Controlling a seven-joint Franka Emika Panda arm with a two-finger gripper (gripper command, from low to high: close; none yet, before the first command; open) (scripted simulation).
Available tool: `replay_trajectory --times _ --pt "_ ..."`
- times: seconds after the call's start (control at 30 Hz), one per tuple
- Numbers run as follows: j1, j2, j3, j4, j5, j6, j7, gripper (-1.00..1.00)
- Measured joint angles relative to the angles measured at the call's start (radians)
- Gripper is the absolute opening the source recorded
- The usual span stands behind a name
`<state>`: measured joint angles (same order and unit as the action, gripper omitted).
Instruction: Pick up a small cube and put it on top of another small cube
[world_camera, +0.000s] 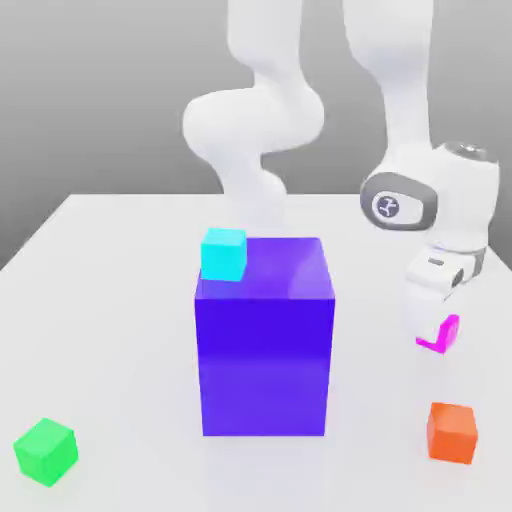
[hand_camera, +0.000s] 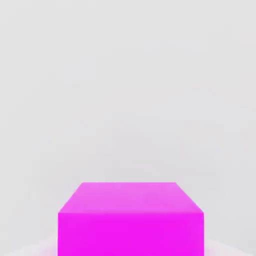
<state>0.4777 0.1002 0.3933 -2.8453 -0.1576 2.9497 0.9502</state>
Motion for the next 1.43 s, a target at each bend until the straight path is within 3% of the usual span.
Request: replay_trajectory --times 0.17,0.33,1.03,1.13,1.2,1.23,1.43 --pt "-0.007 -0.081 0.039 -0.020 0.138 -0.066 -0.107 -1.00" --pt "-0.080 -0.022 0.017 0.124 0.231 -0.190 -0.209 -1.00" --pt "-0.630 0.068 -0.589 0.412 0.254 -0.372 0.077 -1.00" --pt "-0.707 0.135 -0.655 0.440 0.293 -0.325 0.104 -1.00" --pt "-0.742 0.209 -0.644 0.453 0.336 -0.264 0.086 -1.00" --pt "-0.752 0.234 -0.637 0.456 0.351 -0.242 0.078 1.00" --pt "-0.757 0.246 -0.634 0.457 0.358 -0.232 0.074 1.00"
